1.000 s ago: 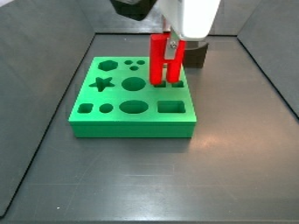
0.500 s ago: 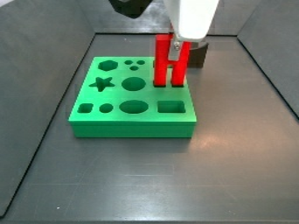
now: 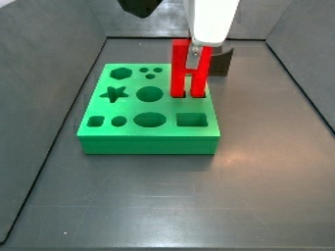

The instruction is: Insert the double-square object.

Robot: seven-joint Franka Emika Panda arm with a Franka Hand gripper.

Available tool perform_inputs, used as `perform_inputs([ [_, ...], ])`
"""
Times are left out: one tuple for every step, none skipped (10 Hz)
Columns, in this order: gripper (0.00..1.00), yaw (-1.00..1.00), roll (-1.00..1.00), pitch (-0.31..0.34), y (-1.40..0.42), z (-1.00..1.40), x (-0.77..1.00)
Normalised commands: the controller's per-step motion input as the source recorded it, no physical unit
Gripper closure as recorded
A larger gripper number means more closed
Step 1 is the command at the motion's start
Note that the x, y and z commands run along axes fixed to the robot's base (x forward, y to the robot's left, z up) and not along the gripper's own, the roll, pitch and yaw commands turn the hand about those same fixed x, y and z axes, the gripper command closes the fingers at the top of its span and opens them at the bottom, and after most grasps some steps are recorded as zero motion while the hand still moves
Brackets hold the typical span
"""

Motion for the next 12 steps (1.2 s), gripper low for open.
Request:
perform_inputs([
  [1.0, -0.01, 0.0, 0.037, 0.0, -0.12, 0.32],
  [1.0, 0.0, 0.0, 0.046, 0.0, -0.21, 0.33],
  [1.0, -0.06, -0.1, 0.0, -0.06, -0.22, 0.15],
  [1.0, -0.09, -0.16, 0.0, 0.0, -0.23, 0.03],
  [1.0, 0.0, -0.04, 0.0, 0.0, -0.16, 0.0],
  [1.0, 0.0, 0.01, 0.0, 0.0, -0.21, 0.0],
  [1.0, -0.01, 0.07, 0.0, -0.01, -0.38, 0.0],
  [1.0, 0.0, 0.13, 0.0, -0.09, -0.4, 0.0],
  [1.0, 0.0, 0.19, 0.0, -0.2, -0.35, 0.0],
  [1.0, 0.0, 0.23, 0.0, -0.28, -0.37, 0.0],
  [1.0, 0.0, 0.19, -0.009, -0.23, -0.31, 0.0],
  [1.0, 0.0, 0.1, -0.004, -0.13, -0.23, 0.0],
])
